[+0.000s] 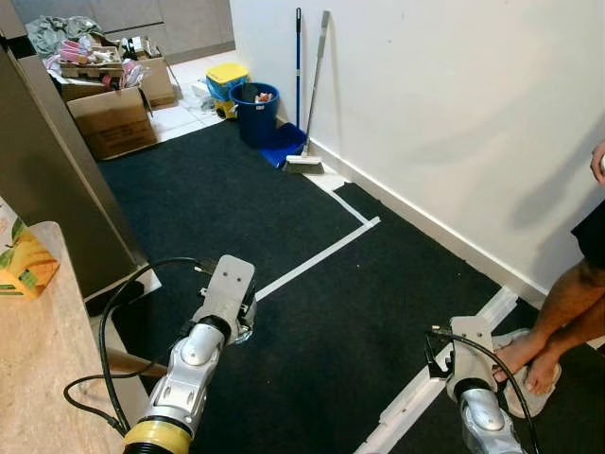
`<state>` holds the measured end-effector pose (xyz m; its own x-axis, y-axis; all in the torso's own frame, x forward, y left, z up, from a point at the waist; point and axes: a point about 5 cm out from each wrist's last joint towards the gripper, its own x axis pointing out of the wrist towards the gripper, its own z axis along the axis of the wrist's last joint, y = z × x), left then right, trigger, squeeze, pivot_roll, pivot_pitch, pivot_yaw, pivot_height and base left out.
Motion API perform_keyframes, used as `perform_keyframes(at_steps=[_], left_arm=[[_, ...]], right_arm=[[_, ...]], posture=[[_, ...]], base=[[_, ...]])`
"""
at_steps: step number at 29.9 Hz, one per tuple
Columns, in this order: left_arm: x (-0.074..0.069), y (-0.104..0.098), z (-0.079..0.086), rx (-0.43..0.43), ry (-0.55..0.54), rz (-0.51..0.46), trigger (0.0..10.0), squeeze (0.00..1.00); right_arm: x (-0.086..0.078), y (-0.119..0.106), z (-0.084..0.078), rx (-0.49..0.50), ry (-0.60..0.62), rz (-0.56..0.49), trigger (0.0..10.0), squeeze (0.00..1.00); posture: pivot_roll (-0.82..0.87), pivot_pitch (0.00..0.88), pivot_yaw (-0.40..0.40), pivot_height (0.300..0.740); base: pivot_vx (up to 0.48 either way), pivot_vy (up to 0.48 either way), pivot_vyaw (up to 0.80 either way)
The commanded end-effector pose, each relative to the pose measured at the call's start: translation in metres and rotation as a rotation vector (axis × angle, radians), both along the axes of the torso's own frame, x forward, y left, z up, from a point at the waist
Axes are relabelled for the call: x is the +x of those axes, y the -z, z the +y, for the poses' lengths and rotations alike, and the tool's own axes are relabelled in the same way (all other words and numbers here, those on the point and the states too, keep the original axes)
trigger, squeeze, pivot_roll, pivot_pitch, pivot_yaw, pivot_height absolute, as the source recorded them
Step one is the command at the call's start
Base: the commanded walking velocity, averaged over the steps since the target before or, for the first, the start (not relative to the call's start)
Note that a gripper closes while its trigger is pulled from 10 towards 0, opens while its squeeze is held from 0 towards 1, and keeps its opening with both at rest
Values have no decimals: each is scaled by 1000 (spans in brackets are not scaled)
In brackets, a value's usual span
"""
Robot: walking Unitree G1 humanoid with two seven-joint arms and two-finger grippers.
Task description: Restocking fridge
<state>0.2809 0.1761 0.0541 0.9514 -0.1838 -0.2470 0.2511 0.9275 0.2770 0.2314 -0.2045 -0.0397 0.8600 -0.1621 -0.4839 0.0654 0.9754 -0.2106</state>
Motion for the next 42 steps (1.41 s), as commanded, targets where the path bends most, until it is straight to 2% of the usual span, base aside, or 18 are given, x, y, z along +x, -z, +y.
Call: perform_keyframes(at_steps=[1, 6, 10, 11, 12, 13, 16, 20, 23, 28, 33, 42], left_arm=[[1, 2, -1, 9, 9, 2, 10000, 0], [0, 4, 3, -17, -9, 26, 10000, 0], [12, -6, 30, -95, -135, 31, 10000, 0], [12, -6, 30, -95, -135, 31, 10000, 0], [19, -11, 40, -83, -176, 24, 10000, 0], [21, -13, 43, -72, -185, 16, 10000, 0], [24, -16, 46, -51, -187, -1, 10000, 0], [22, -14, 41, -28, -159, -5, 10000, 0], [13, -3, 24, -18, -97, 22, 10000, 0], [4, 10, 8, -11, -41, 51, 10000, 0], [0, 13, 6, 21, -14, 55, 10000, 0], [-10, 28, 16, 26, -67, 114, 10000, 0]], right_arm=[[-3, 2, -6, -15, 1, 24, 10000, 0], [-3, 2, -7, -20, 1, 26, 10000, 0], [-3, 3, -4, -17, -7, 35, 10000, 0], [-3, 3, -4, -17, -7, 35, 10000, 0], [-2, 3, -2, -17, -14, 36, 10000, 0], [-1, 3, -1, -16, -16, 34, 10000, 0], [0, 2, -1, -15, -15, 32, 10000, 0], [-1, 2, -4, -18, -10, 35, 10000, 0], [-1, 2, -6, -26, -14, 37, 10000, 0], [-3, 2, -10, -32, -9, 38, 10000, 0], [-5, 3, -11, -41, -17, 48, 10000, 0], [-17, 11, -17, -40, 8, 100, 10000, 0]], posture=[[91, 0, -48, 740], [99, 0, -54, 740], [105, 0, -59, 740], [105, 0, -59, 740], [104, 0, -58, 740], [105, 0, -58, 740], [105, 0, -57, 740], [102, 0, -58, 740], [95, 0, -55, 740], [88, 0, -59, 740], [93, 0, -67, 740], [103, 0, -74, 740]], base=[[0, 0, 0], [0, 0, 0], [0, 0, 0], [0, 0, 0], [0, 0, 0], [0, 0, 0], [0, 0, 0], [0, 0, 0], [0, 0, 0], [0, 0, 0], [0, 0, 0], [0, 0, 0]])
